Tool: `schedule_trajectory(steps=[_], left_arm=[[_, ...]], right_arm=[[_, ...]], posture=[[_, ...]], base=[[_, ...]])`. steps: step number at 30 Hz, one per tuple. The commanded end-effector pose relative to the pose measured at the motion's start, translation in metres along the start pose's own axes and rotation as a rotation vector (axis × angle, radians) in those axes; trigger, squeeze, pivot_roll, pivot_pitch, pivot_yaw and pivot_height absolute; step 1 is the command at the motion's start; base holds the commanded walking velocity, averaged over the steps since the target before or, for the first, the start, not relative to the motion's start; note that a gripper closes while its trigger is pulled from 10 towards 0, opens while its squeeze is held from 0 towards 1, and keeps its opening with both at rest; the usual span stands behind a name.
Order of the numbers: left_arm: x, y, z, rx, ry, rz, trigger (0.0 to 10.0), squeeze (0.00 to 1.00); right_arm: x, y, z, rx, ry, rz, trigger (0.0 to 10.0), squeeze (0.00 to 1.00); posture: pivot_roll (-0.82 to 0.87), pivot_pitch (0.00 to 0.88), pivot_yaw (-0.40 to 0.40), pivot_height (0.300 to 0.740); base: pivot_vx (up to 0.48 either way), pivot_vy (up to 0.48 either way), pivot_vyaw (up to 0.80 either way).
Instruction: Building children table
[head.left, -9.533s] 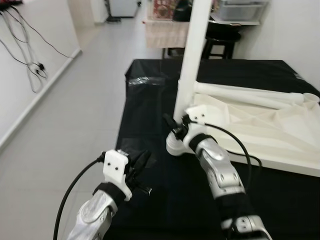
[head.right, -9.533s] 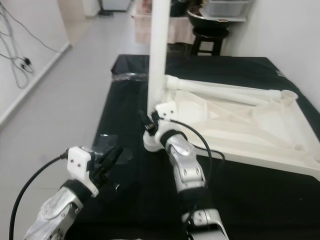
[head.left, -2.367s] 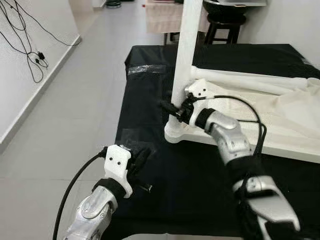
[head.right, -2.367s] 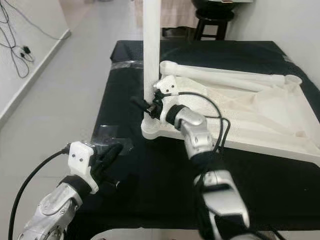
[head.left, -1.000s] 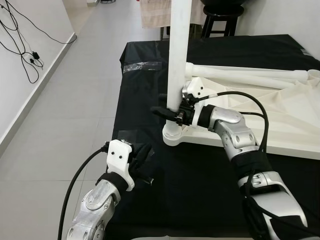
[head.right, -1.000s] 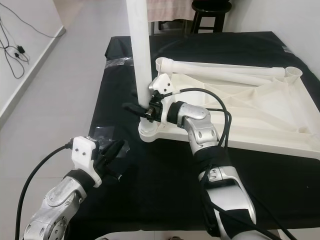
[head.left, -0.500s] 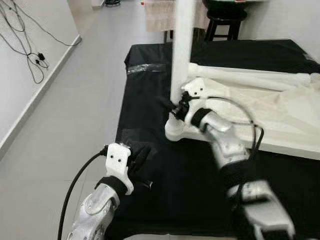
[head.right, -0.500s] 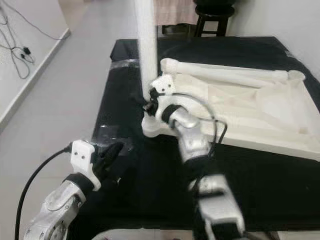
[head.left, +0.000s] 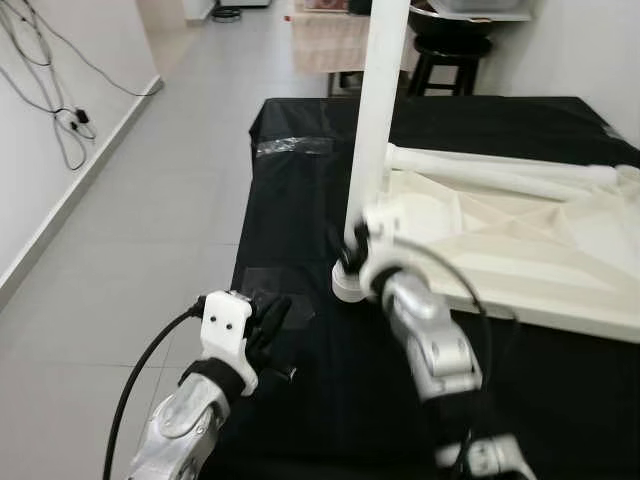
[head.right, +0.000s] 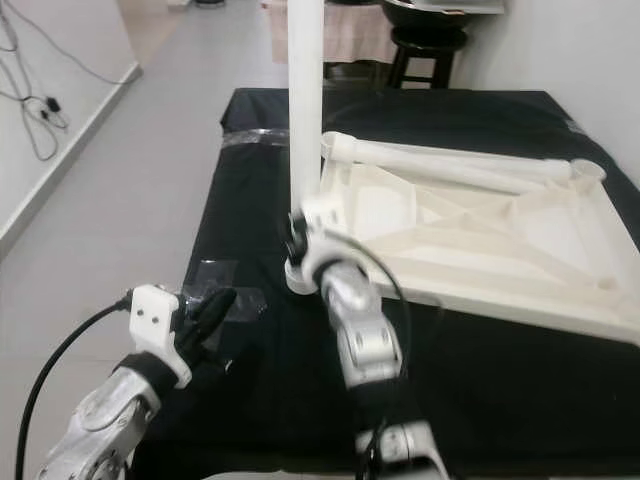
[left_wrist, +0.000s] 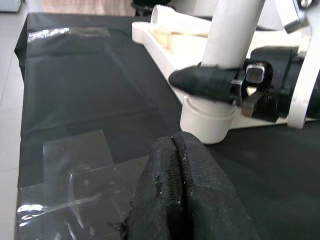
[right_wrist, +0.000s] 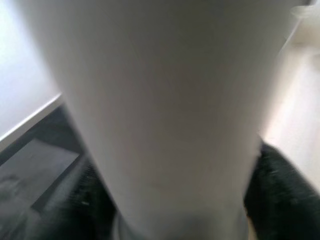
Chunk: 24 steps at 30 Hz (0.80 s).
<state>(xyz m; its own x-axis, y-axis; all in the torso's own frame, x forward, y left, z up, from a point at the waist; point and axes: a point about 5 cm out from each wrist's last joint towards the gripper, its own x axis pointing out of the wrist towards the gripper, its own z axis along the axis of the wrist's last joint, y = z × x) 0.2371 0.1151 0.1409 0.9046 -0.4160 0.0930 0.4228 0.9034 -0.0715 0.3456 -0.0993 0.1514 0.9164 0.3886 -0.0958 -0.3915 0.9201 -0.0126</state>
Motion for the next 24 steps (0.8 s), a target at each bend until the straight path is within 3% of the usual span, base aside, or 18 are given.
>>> schedule_trajectory(steps=[1, 6, 14, 15, 17, 18, 24], left_arm=[[-0.003, 0.000, -0.001, 0.005, 0.005, 0.005, 10.0, 0.00], [0.000, -0.001, -0.001, -0.011, -0.003, -0.011, 10.0, 0.00], [0.002, -0.005, -0.002, -0.020, -0.007, -0.017, 10.0, 0.00], [0.002, -0.005, -0.002, -0.023, -0.008, -0.017, 10.0, 0.00], [0.002, -0.005, -0.002, -0.024, -0.008, -0.016, 10.0, 0.00], [0.002, -0.006, -0.002, -0.026, -0.008, -0.015, 10.0, 0.00], [0.001, -0.006, -0.002, -0.030, -0.008, -0.012, 10.0, 0.00]], right_arm=[[0.003, 0.001, 0.011, 0.012, -0.048, 0.168, 10.0, 0.00], [0.004, 0.000, 0.027, -0.022, -0.097, 0.482, 10.0, 0.00], [0.016, -0.005, 0.048, -0.046, -0.111, 0.629, 10.0, 0.00], [0.017, -0.006, 0.052, -0.034, -0.124, 0.661, 5.8, 0.00], [0.017, -0.007, 0.055, -0.026, -0.133, 0.684, 5.8, 0.00], [0.017, -0.008, 0.057, -0.022, -0.141, 0.703, 0.0, 0.00], [0.019, -0.014, 0.054, -0.044, -0.143, 0.722, 0.0, 0.00]], posture=[[0.06, 0.145, 0.000, 0.740], [0.06, 0.141, -0.006, 0.740], [0.05, 0.140, -0.018, 0.740], [0.05, 0.141, -0.020, 0.740], [0.05, 0.141, -0.020, 0.740], [0.05, 0.142, -0.020, 0.740], [0.04, 0.148, -0.015, 0.740]], base=[[0.000, 0.000, 0.00], [0.000, 0.000, 0.00], [0.000, 0.000, 0.00], [0.000, 0.000, 0.00], [0.000, 0.000, 0.00], [0.000, 0.000, 0.00], [0.000, 0.000, 0.00]])
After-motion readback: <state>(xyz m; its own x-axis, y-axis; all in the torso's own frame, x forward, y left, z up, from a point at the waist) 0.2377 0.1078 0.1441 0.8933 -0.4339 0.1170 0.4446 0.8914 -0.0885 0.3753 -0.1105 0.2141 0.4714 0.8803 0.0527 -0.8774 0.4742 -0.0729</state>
